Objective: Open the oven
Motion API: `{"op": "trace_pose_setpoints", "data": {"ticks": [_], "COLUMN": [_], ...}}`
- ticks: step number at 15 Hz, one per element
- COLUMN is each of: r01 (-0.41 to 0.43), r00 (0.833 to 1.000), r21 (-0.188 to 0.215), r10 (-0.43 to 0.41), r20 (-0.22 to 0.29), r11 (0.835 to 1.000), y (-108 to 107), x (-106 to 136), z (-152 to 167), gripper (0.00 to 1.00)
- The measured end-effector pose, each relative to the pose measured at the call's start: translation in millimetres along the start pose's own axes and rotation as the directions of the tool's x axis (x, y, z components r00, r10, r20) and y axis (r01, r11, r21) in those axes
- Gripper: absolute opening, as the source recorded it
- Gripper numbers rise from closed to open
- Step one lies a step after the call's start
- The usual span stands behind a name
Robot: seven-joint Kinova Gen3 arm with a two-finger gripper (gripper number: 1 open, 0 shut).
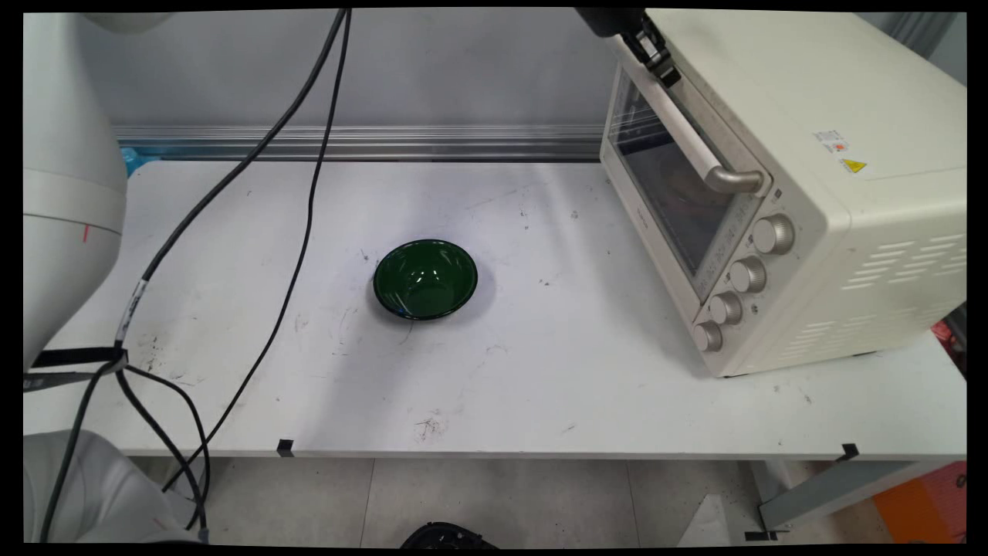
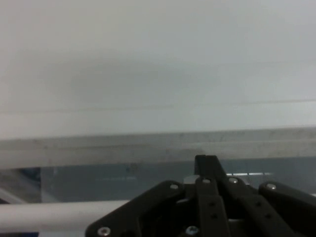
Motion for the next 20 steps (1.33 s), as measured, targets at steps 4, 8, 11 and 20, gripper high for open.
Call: {"op": "trace_pose_setpoints", "data": {"ticks": [4,8,11,20], "r01": [0.011,0.022,0.028,0.030], "r00": [1.000,1.000,0.999,0.996], "r21": [-0.006,-0.006,-0.004,-0.002], "r10": [-0.011,-0.022,-0.028,-0.030], "r20": [0.007,0.017,0.031,0.082], "r11": [1.000,1.000,1.000,1.000], "y": [0.7,0.0,-1.2,-7.4], "x": [-7.0,-14.9,-23.9,-50.4], "z": [1.7,1.3,-0.9,-10.7], "gripper": [0.00,0.00,0.00,0.00]}}
